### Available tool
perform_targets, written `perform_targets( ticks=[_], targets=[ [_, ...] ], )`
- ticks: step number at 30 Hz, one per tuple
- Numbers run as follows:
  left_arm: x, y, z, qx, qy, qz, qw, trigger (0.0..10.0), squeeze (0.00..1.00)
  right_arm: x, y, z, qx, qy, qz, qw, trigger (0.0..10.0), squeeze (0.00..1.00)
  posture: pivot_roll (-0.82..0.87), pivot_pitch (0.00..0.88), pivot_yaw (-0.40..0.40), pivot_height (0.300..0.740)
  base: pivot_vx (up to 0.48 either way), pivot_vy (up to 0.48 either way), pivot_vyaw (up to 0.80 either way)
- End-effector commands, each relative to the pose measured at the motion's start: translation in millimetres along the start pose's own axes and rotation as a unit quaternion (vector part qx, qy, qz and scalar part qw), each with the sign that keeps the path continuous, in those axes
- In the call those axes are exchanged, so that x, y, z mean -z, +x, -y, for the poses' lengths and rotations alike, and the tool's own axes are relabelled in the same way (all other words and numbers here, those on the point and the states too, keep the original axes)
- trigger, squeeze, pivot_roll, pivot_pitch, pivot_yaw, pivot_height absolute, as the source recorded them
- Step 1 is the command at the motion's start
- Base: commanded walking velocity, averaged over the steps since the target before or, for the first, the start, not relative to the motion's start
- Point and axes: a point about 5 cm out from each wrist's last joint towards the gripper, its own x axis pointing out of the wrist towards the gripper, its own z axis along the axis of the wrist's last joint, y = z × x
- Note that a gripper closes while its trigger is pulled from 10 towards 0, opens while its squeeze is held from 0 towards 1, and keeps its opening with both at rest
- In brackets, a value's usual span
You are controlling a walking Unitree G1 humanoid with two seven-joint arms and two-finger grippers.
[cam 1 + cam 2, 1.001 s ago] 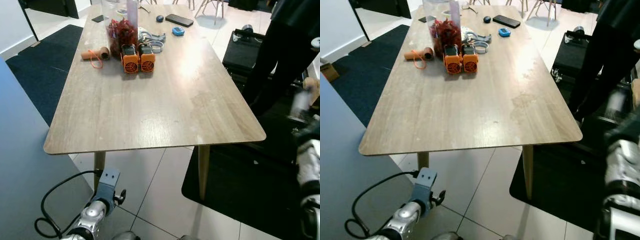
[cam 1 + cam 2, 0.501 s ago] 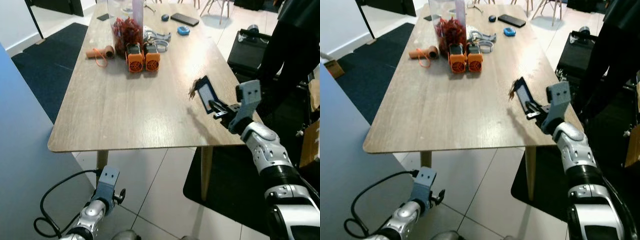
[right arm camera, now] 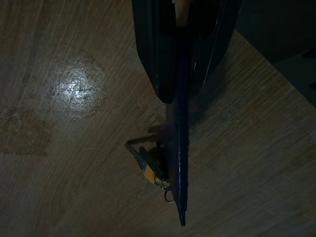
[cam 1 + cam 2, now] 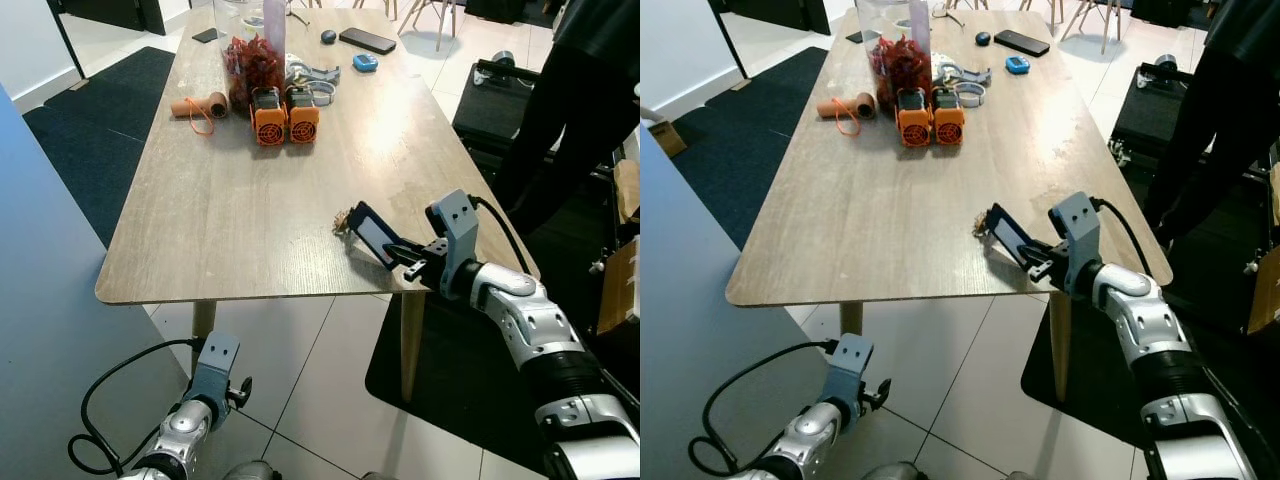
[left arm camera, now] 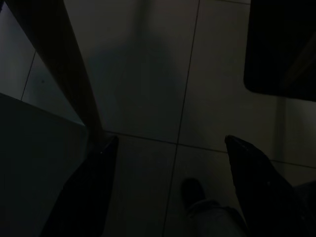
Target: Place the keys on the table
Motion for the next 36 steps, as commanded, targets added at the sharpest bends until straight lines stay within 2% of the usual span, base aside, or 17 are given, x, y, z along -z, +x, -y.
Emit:
perform_targets(
  ticks=[1,5,6,7,21,24,25,26,27,28,29,30,31,33,34,35,36],
  targets=[
    [4.2,-1.3,1.2,0.004,0.0,-0.006,1.0,10.0,0.0,8.2,-3.5,-2.4,-0.009,0.007,-0.025,1.0,10.0,0.0,0.08,0.053,-0.015,0.74,0.0,0.0,0.0],
    [4.0,-1.2,1.5,0.004,0.0,-0.006,1.0,10.0,0.0,6.5,-5.8,-1.5,-0.009,0.015,-0.025,1.0,10.0,0.04,0.08,0.054,-0.015,0.74,0.0,0.0,0.0],
    [3.8,-1.1,1.6,0.004,0.0,-0.006,1.0,10.0,0.0,5.7,-6.5,-1.0,-0.009,0.017,-0.025,1.0,10.0,0.48,0.08,0.053,-0.015,0.74,0.0,0.0,0.0],
    [3.7,-1.1,1.5,0.004,0.0,-0.006,1.0,10.0,0.0,4.6,-7.5,-0.2,-0.007,0.018,-0.024,1.0,10.0,1.0,0.08,0.053,-0.015,0.74,0.0,0.0,0.0],
    [2.6,-0.7,0.3,0.005,0.003,-0.006,1.0,10.0,0.0,-6.2,-19.9,15.0,0.037,0.012,-0.017,0.999,10.0,1.0,0.08,0.051,-0.013,0.74,0.0,0.0,0.0],
    [2.7,-0.8,-0.1,0.004,0.003,-0.006,1.0,10.0,0.0,-17.0,-24.2,29.1,0.095,-0.01,0.008,0.995,10.0,1.0,0.08,0.052,-0.014,0.74,0.0,0.0,0.0],
    [2.7,-0.8,-0.1,0.004,0.003,-0.006,1.0,10.0,0.0,-17.0,-24.2,29.1,0.095,-0.01,0.008,0.995,10.0,1.0,0.08,0.052,-0.014,0.74,0.0,0.0,0.0],
    [2.8,-0.8,-0.2,0.004,0.003,-0.007,1.0,10.0,0.0,-20.3,-25.6,33.8,0.116,-0.012,0.018,0.993,10.0,0.59,0.08,0.052,-0.014,0.74,0.0,0.0,0.0],
    [2.8,-0.8,-0.2,0.004,0.003,-0.007,1.0,10.0,0.0,-20.3,-25.6,33.8,0.116,-0.012,0.018,0.993,10.0,0.59,0.08,0.052,-0.014,0.74,0.0,0.0,0.0],
    [3.2,-1.1,-0.5,0.004,0.003,-0.007,1.0,10.0,0.0,-28.5,-32.4,49.0,0.181,0.003,0.054,0.982,10.0,0.0,0.08,0.052,-0.014,0.74,0.0,0.0,0.0],
    [3.6,-1.3,-0.9,0.003,0.003,-0.007,1.0,10.0,0.0,-34.4,-40.9,63.1,0.245,0.019,0.086,0.966,10.0,0.0,0.08,0.052,-0.014,0.74,0.0,0.0,0.0],
    [4.1,-1.6,-1.2,0.003,0.003,-0.007,1.0,10.0,0.0,-35.9,-56.6,81.0,0.323,0.056,0.116,0.938,10.0,0.0,0.09,0.052,-0.019,0.74,0.0,0.0,0.0],
    [4.1,-1.6,-1.2,0.003,0.003,-0.007,1.0,10.0,0.0,-35.9,-56.6,81.0,0.323,0.056,0.116,0.938,10.0,0.0,0.09,0.052,-0.019,0.74,0.0,0.0,0.0],
    [5.8,-2.4,-2.0,0.001,0.003,-0.008,1.0,10.0,0.0,-23.5,-96.6,110.0,0.463,0.142,0.157,0.861,10.0,0.0,0.09,0.051,-0.022,0.74,0.0,0.0,0.0],
    [5.8,-2.4,-2.0,0.001,0.003,-0.008,1.0,10.0,0.0,-23.5,-96.6,110.0,0.463,0.142,0.157,0.861,10.0,0.0,0.09,0.051,-0.022,0.74,0.0,0.0,0.0],
    [6.3,-2.7,-2.3,0.0,0.002,-0.009,1.0,10.0,0.0,-16.2,-110.8,116.9,0.502,0.171,0.166,0.832,10.0,0.0,0.09,0.051,-0.023,0.74,0.0,0.0,0.0],
    [6.3,-2.7,-2.3,0.0,0.002,-0.009,1.0,10.0,0.0,-16.2,-110.8,116.9,0.502,0.171,0.166,0.832,10.0,0.0,0.09,0.051,-0.023,0.74,0.0,0.0,0.0]
  ],
)
